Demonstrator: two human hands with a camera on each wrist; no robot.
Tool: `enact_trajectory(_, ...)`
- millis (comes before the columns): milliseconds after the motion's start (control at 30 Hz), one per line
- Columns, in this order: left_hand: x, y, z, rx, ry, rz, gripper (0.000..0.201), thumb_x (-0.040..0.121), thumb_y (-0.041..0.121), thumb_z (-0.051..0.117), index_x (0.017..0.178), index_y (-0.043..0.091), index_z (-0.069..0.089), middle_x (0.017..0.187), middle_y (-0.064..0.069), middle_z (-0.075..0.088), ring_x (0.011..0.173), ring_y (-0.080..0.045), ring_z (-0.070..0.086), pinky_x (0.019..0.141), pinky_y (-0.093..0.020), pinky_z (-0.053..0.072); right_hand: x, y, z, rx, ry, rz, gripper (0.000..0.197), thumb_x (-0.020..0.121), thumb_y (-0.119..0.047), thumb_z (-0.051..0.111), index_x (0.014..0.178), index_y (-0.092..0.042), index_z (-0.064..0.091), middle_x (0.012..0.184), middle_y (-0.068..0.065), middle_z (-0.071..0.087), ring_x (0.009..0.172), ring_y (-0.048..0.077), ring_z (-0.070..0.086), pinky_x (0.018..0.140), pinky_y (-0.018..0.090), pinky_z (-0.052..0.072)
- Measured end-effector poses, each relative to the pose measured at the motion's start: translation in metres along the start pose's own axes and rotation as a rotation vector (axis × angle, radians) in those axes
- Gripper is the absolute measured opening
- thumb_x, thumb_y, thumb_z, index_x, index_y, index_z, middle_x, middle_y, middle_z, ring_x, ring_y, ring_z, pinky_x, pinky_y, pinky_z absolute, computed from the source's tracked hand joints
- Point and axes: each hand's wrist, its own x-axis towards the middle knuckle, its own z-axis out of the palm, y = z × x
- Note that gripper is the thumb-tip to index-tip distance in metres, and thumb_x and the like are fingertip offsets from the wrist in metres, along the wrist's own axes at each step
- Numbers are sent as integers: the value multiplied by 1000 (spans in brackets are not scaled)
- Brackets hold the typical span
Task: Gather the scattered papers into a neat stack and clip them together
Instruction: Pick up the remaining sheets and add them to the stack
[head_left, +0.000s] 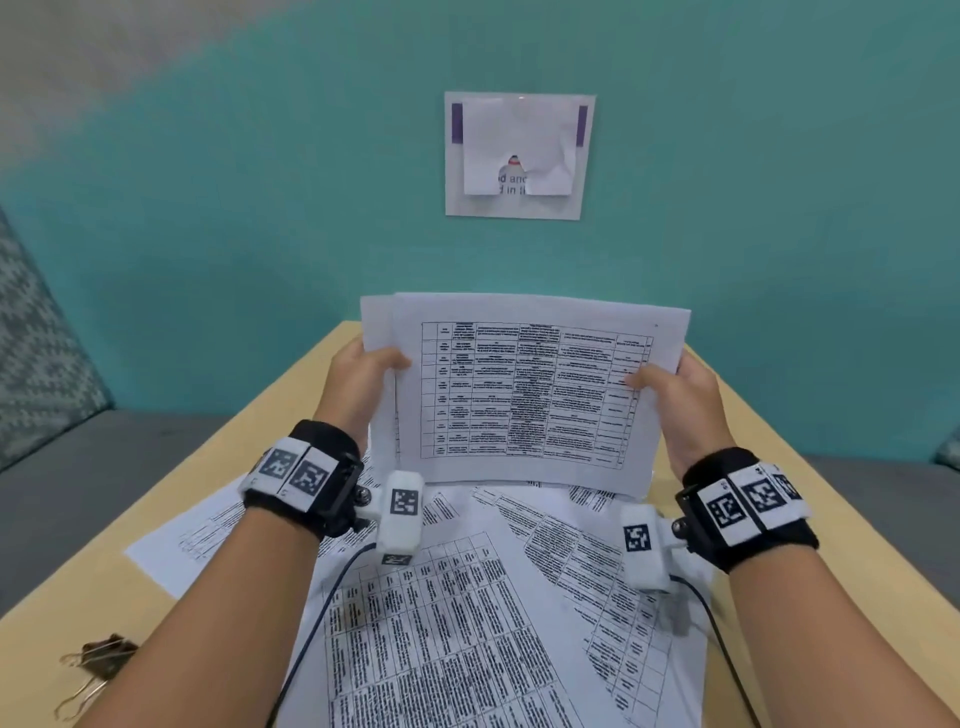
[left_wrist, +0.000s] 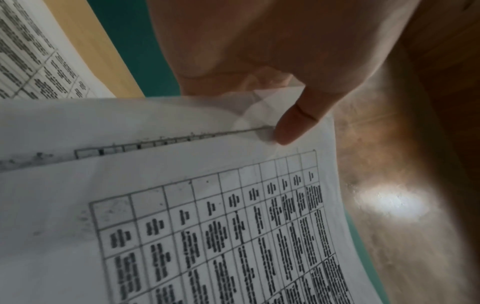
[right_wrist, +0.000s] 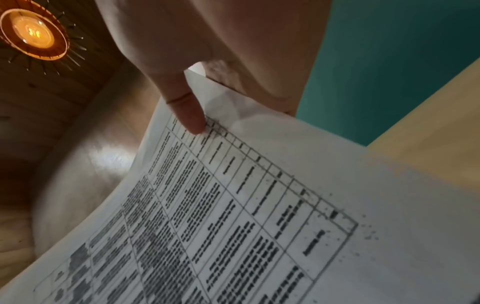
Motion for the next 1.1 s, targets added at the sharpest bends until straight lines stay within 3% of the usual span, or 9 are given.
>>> enact_trajectory(133,-2,-4,2,27,-28,-42,37,80,-1,53,114,10,64,114,-8,73,105,-32,67,88,-44,53,-2,2,-3,-11,16,33,31,76,14,48,81,-14,60,91,4,67,85,23,58,71,32,46)
enact_trajectory(233,-6,-8,10,35,-54,-66,39,79,-1,53,115,8,65,119,-12,73,111,-37,67,100,-54,54,-3,7,1,-20,-19,77,31,77,14,48,85,-14,61,97,4,69,88,23,59,74,33,47)
enact_trajectory(400,-6,-4,17,9,-31,-21,32,75,-4,50,104,8,58,110,-12,70,95,-30,64,89,-44,53,0,-1,2,15,6,39,31,76,13,48,88,-12,60,93,5,66,83,21,58,70,31,46)
enact_trajectory(600,-9,-15,20,76,-72,-62,44,83,-5,51,124,8,61,122,-8,71,110,-33,66,96,-50,54,-8,9,1,-44,-69,116,36,78,14,55,98,-15,64,104,3,73,96,25,64,83,39,52)
enact_trajectory(733,-8,-18,19,85,-64,-81,48,81,-5,54,126,10,61,123,-8,72,112,-33,67,101,-56,52,-9,9,0,-49,-89,110,42,78,13,64,111,-13,65,110,4,75,104,27,68,92,46,53)
enact_trajectory(867,-11,-9,22,79,-61,-70,48,90,-11,53,132,12,56,122,-5,71,106,-19,68,82,-37,55,-11,3,1,-31,-83,98,42,80,11,68,115,-12,65,109,3,75,102,25,70,90,45,56)
enact_trajectory(967,-9,3,25,71,38,15,46,93,-4,62,134,13,49,120,1,65,112,-18,64,85,-30,52,-11,-10,4,22,-57,56,40,81,13,68,112,-13,66,108,3,75,99,21,72,84,40,57)
enact_trajectory(1033,-7,10,26,74,140,54,67,90,9,74,145,15,35,139,-6,51,128,-24,53,99,-30,42,-11,-20,9,116,11,36,39,82,14,67,112,-12,65,108,4,75,97,19,72,82,36,57)
enact_trajectory(1100,-10,17,27,7,152,-46,93,86,22,80,156,19,18,157,-10,32,137,-24,40,109,-38,32,-13,-28,14,268,98,45,36,83,12,68,111,-10,63,110,7,73,96,19,71,79,32,56)
